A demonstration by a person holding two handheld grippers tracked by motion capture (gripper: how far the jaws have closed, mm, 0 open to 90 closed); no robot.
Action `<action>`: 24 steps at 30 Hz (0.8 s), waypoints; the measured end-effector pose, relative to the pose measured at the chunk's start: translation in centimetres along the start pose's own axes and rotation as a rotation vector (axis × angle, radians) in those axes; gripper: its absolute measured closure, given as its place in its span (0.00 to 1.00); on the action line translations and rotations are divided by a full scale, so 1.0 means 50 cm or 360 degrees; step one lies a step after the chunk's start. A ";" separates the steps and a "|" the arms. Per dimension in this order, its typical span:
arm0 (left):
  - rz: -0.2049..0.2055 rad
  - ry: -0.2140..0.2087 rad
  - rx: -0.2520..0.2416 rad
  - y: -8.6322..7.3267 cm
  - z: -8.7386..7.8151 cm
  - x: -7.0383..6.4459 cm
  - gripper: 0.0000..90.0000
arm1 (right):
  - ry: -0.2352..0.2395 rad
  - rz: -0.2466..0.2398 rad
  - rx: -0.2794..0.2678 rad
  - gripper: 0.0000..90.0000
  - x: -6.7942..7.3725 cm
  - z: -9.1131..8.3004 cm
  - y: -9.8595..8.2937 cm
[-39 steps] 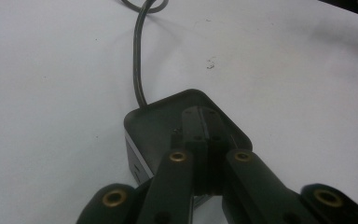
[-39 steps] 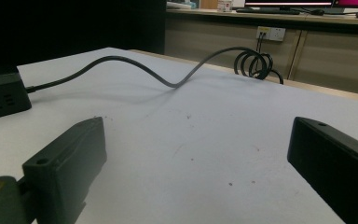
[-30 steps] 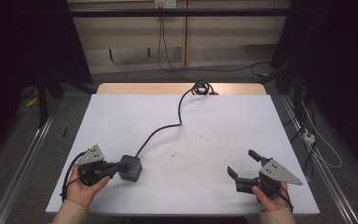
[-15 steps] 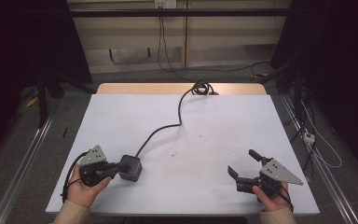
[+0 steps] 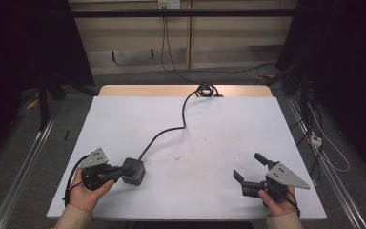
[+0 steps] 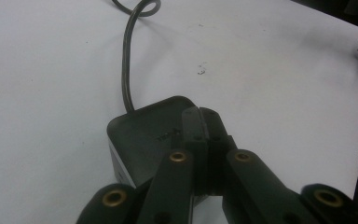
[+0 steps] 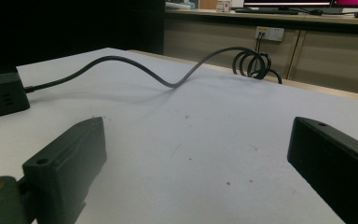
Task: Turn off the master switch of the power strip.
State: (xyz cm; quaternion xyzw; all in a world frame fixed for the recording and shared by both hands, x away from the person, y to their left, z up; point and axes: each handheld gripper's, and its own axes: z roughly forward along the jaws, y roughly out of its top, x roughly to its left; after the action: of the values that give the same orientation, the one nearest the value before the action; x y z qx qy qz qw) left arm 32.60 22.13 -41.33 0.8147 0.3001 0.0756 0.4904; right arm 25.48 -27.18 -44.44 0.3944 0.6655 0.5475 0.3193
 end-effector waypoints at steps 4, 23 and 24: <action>-0.0015 -0.0024 -0.0043 0.003 -0.005 0.003 1.00 | 0.0001 -0.0005 0.0001 0.05 -0.001 0.000 0.000; -0.0087 -0.0048 -0.0115 0.011 -0.005 0.005 0.91 | 0.0003 -0.0003 0.0002 0.05 0.000 0.001 0.000; -0.0092 -0.0049 -0.0115 0.011 -0.005 0.006 0.89 | 0.0001 -0.0004 0.0003 0.05 0.000 0.001 0.000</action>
State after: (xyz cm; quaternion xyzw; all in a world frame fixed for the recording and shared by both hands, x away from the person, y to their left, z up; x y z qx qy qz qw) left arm 32.95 22.30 -40.77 0.7886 0.3131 0.0597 0.5259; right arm 25.51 -27.16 -44.46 0.3938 0.6665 0.5466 0.3193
